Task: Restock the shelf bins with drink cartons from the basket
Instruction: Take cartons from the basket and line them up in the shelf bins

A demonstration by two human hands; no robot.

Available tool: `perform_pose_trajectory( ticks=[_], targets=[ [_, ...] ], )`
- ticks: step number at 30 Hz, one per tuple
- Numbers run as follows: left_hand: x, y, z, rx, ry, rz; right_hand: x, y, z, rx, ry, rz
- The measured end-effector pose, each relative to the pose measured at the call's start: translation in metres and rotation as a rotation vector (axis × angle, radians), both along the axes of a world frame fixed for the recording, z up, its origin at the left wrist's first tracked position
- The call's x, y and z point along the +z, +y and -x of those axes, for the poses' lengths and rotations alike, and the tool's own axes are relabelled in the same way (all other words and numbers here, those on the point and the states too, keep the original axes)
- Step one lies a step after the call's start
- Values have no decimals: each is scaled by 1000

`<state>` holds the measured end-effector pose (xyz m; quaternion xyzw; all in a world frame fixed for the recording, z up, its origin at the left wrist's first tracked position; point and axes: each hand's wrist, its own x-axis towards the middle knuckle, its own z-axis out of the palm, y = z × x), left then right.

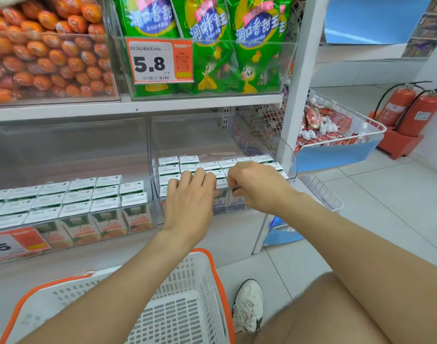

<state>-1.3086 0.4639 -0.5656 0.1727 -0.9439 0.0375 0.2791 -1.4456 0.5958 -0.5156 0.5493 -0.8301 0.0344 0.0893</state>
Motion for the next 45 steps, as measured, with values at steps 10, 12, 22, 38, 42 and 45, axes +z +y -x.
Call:
perform_pose_trajectory(
  ticks=[10, 12, 22, 38, 42, 45],
  targets=[
    [0, -1, 16, 52, 69, 22, 2, -7, 14, 10, 25, 73],
    [4, -4, 18, 46, 100, 22, 4, -8, 14, 5, 17, 111],
    [-4, -22, 32, 74, 40, -6, -2, -31, 24, -34, -29, 23],
    [42, -108, -161, -91, -30, -94, 47, -96, -121, 243, -279, 352],
    [42, -143, -206, 99, -138, -191, 29, -139, -169, 286, -207, 183],
    [36, -160, -224, 239, -155, -159, 12, -163, -187, 257, -108, 79]
  ],
)
